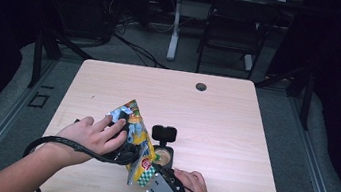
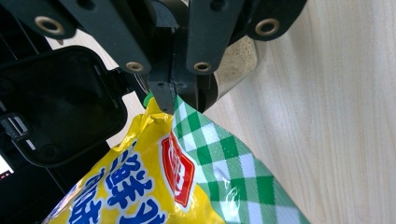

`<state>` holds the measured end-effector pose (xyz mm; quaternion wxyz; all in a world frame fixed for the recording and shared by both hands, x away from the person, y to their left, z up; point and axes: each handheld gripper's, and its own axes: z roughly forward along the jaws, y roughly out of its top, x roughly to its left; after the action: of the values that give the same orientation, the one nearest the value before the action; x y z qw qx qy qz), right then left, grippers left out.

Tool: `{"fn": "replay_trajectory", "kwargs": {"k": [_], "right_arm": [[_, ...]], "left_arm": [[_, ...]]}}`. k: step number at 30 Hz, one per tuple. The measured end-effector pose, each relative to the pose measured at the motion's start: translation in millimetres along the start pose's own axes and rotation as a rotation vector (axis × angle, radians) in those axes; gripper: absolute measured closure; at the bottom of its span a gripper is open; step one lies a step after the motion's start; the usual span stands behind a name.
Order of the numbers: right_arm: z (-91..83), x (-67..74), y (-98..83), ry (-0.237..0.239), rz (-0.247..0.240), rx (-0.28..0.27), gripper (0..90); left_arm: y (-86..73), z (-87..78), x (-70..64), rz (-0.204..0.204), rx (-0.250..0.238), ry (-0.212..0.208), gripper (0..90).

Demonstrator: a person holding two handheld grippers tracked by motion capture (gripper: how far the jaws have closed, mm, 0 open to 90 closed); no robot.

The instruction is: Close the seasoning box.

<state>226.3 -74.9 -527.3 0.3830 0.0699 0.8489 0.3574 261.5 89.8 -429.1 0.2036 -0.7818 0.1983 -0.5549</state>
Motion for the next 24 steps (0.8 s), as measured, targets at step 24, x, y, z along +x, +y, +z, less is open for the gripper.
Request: {"fn": "replay_trajectory", "kwargs": {"k": [24], "right_arm": [[0.2,1.1,0.2,0.005,-0.002,-0.002,90.0]], "left_arm": [[0.4,-0.5,0.0,0.007,0.002,-0.003,74.0]]}}
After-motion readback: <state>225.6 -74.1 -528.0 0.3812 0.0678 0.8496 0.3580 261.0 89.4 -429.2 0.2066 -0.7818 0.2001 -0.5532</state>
